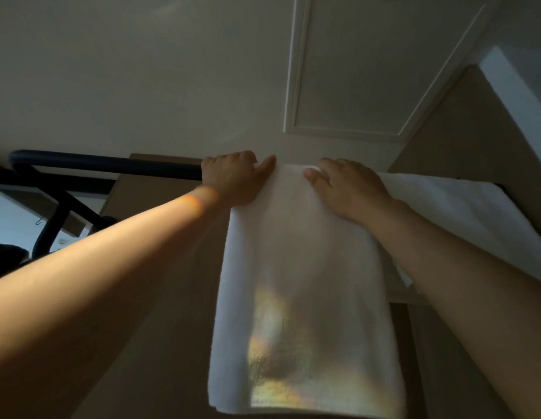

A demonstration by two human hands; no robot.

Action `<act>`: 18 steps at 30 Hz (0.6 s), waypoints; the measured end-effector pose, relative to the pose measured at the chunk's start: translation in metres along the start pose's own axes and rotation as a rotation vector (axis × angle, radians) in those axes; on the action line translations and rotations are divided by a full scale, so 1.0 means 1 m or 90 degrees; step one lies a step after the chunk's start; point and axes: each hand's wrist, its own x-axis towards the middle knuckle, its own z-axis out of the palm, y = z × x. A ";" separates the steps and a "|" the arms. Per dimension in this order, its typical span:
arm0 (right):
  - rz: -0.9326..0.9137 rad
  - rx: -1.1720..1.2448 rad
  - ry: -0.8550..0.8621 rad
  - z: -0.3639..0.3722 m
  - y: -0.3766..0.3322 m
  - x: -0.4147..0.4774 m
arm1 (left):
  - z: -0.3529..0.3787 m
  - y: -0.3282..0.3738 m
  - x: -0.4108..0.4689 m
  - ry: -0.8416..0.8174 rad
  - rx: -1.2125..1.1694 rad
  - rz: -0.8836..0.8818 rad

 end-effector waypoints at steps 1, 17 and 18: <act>0.003 0.006 -0.012 0.000 0.000 0.002 | -0.002 -0.002 -0.003 -0.003 -0.018 -0.013; 0.044 0.093 0.012 -0.028 0.000 -0.013 | -0.023 0.007 -0.075 -0.083 -0.536 -0.206; 0.043 0.119 0.082 -0.033 0.000 -0.025 | -0.023 0.007 -0.076 -0.081 -0.533 -0.206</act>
